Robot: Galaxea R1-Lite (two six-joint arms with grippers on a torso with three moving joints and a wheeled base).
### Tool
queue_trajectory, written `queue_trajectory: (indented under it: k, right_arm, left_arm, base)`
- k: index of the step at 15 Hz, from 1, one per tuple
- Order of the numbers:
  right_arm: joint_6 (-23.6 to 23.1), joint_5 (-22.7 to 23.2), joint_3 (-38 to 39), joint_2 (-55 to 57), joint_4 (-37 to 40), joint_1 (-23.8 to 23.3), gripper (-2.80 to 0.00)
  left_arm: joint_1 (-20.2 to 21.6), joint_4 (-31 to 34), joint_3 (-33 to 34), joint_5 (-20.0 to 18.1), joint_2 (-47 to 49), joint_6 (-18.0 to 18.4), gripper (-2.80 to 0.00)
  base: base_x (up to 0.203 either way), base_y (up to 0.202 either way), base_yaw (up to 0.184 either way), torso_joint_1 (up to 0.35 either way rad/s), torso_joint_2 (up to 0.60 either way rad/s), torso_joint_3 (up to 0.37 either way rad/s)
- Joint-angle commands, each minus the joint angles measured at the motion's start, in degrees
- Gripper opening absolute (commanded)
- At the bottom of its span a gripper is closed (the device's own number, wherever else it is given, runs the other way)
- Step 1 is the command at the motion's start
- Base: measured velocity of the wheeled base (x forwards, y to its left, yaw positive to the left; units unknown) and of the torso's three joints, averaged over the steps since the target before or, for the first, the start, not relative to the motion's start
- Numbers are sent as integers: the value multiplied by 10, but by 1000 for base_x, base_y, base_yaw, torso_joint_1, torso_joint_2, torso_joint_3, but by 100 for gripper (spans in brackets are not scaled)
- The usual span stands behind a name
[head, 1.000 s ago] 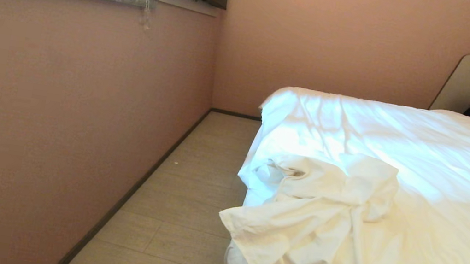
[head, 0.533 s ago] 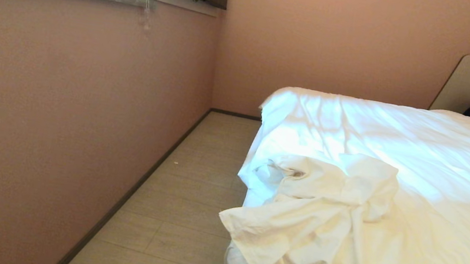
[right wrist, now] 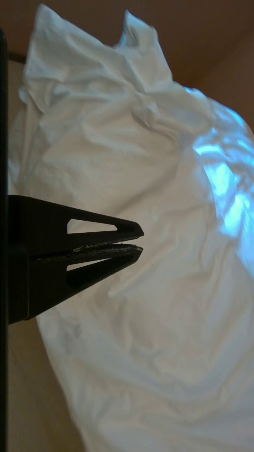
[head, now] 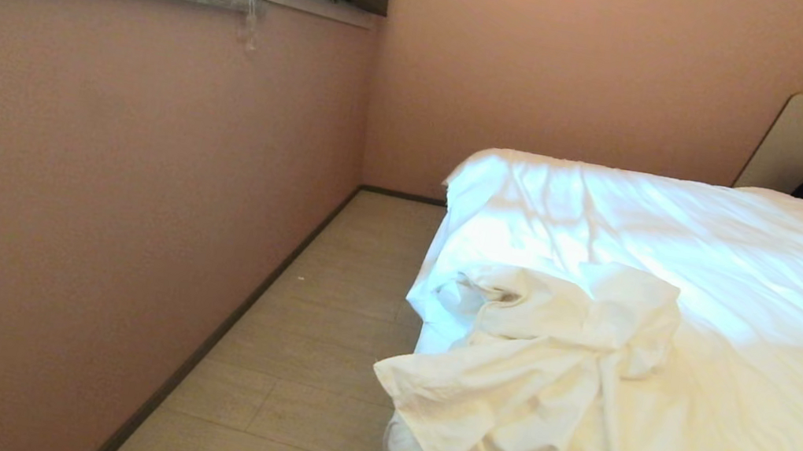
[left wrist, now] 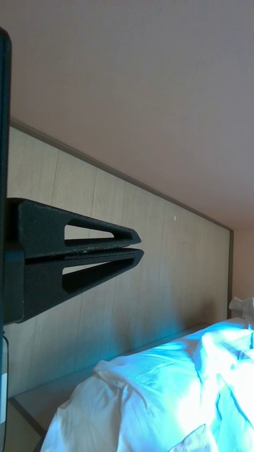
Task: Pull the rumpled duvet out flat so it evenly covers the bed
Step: Flatten the corners of the folded blanket
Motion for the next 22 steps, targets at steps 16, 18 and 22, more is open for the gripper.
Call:
queue_trajectory:
  k: [16, 18, 22]
  right_arm:
    - [-283, 239, 350, -142, -365, 0, -280]
    - [-281, 232, 352, -142, -326, 0, -280]
    - [-270, 227, 352, -143, -279, 0, -280]
  left_arm:
    - [0, 0, 0, 1, 1, -1, -280]
    - [0, 0, 0, 1, 1, -1, -280]
    - [0, 0, 0, 1, 1, -1, -280]
  base:
    - [0, 0, 0, 0, 0, 0]
    - [0, 0, 0, 0, 0, 0]
    - [0, 0, 0, 0, 0, 0]
